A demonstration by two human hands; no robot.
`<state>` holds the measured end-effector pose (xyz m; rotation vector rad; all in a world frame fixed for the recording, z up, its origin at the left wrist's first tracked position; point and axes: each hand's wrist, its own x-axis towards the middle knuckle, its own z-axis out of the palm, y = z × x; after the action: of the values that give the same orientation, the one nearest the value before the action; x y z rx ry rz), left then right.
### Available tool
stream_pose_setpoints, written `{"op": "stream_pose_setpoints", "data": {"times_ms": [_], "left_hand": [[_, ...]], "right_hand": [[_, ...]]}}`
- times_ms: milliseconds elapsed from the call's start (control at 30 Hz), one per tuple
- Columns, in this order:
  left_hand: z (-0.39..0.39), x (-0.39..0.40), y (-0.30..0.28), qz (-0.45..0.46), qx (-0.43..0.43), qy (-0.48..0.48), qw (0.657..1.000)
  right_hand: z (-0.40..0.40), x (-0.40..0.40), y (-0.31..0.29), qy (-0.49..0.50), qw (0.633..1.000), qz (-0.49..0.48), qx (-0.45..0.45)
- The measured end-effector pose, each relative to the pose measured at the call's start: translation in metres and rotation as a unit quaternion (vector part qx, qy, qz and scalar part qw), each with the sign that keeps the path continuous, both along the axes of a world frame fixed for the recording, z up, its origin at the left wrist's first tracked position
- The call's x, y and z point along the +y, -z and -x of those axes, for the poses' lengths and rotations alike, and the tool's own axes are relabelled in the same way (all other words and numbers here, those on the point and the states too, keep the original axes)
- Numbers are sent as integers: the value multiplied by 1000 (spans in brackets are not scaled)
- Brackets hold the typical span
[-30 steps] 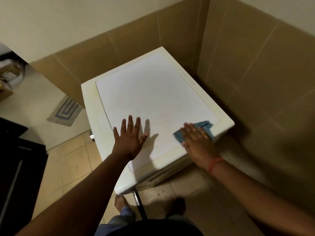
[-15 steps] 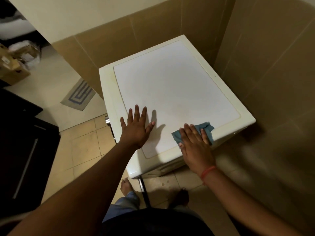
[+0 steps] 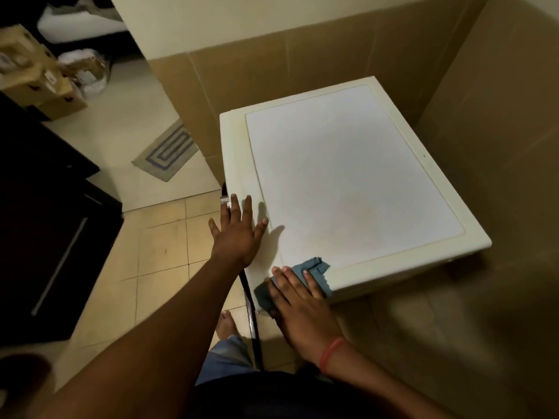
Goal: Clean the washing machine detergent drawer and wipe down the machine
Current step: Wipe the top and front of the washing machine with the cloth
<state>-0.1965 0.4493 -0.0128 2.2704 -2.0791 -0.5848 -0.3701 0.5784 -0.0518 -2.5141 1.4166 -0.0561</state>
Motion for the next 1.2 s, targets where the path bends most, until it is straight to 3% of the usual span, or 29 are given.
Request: {"op": "stream_pose_setpoints", "data": {"times_ms": [200, 400, 533, 667, 900, 1100, 1200], "left_hand": [[-24, 6, -1, -4, 17, -39, 999], [-52, 5, 1, 5, 30, -58, 998], [-65, -1, 1, 5, 29, -70, 997], [-74, -7, 3, 2, 21, -58, 998], [-90, -22, 13, -10, 37, -45, 998], [-93, -35, 19, -14, 40, -7, 999], [-97, -39, 17, -23, 45, -12, 999]], "right_hand": [[-45, -64, -8, 2, 1000, -4, 15], [-40, -24, -2, 18, 1000, -10, 13], [-63, -67, -3, 26, 1000, 4, 6], [-89, -117, -4, 57, 998, 2, 23], [-68, -58, -2, 65, 998, 3, 18], [-108, -150, 1, 102, 994, 16, 29], [-111, -145, -1, 123, 992, 19, 21]]}}
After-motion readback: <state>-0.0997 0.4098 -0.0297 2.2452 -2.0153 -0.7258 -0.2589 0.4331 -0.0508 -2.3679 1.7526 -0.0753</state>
